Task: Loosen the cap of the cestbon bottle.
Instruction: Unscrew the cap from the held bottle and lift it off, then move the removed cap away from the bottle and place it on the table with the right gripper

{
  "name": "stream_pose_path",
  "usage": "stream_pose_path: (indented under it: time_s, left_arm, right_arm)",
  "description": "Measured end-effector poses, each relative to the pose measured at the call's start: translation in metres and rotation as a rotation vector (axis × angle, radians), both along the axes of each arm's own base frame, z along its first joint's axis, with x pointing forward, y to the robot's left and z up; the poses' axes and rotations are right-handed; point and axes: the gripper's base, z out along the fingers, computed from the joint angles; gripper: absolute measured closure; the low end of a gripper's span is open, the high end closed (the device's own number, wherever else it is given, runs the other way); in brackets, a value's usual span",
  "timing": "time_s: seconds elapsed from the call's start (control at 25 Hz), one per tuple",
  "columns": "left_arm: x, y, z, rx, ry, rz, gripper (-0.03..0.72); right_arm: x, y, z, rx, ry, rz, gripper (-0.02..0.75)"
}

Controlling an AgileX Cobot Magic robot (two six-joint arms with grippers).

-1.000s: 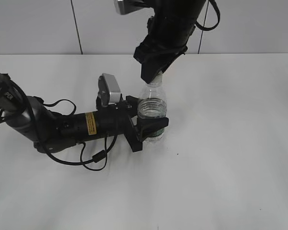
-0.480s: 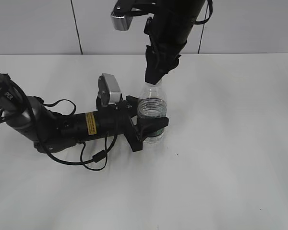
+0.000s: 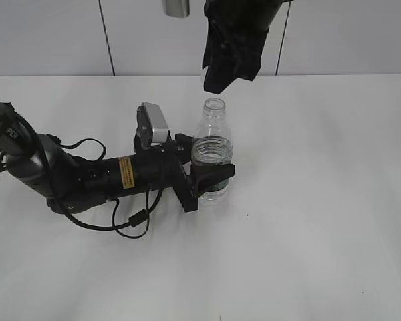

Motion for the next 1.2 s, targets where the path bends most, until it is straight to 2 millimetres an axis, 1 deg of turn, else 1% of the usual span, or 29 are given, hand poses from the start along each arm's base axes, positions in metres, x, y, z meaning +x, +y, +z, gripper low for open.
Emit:
stream_pose_path:
  time_s: [0.08,0.16,0.24,0.28,0.4,0.52,0.64,0.76,0.84,0.88,0.96,1.04,1.2]
  left_arm:
    - [0.0,0.0,0.0,0.0,0.0,0.0,0.279]
    - [0.0,0.0,0.0,0.0,0.0,0.0,0.279]
    - [0.0,0.0,0.0,0.0,0.0,0.0,0.279]
    - [0.0,0.0,0.0,0.0,0.0,0.0,0.279]
    - [0.0,0.0,0.0,0.0,0.0,0.0,0.279]
    - [0.0,0.0,0.0,0.0,0.0,-0.001,0.279]
    - [0.0,0.0,0.0,0.001,0.0,0.0,0.279]
    - [0.0,0.0,0.0,0.0,0.0,-0.001,0.279]
    - [0.0,0.0,0.0,0.0,0.0,-0.001,0.279]
    - [0.0,0.0,0.0,0.0,0.0,-0.001,0.279]
    - [0.0,0.0,0.0,-0.001,-0.001,-0.001,0.279]
    - [0.0,0.0,0.0,-0.001,-0.001,-0.001,0.279]
    - [0.0,0.0,0.0,-0.001,-0.001,-0.001,0.279]
  right_arm:
    - [-0.003,-0.002,0.008,0.016,-0.004,-0.029,0.443]
    - [-0.005,-0.005,0.015,0.036,0.016,-0.128,0.443]
    - [-0.006,-0.01,0.021,0.046,0.044,-0.305,0.443]
    - [-0.005,-0.014,0.024,0.047,0.056,-0.443,0.443]
    - [0.0,-0.023,0.025,0.051,0.07,-0.732,0.443]
    - [0.003,-0.028,0.019,0.056,0.103,-0.858,0.443]
    - [0.007,-0.045,-0.004,0.019,0.192,-0.948,0.443]
    - [0.011,-0.075,-0.038,-0.037,0.317,-1.046,0.443]
    - [0.014,-0.094,-0.061,-0.048,0.352,-1.108,0.443]
    - [0.014,-0.1,-0.07,-0.045,0.357,-1.129,0.443]
    - [0.013,-0.108,-0.09,-0.035,0.353,-1.156,0.443]
    - [0.011,-0.111,-0.105,-0.019,0.337,-1.172,0.443]
    - [0.01,-0.113,-0.126,0.004,0.305,-1.185,0.443]
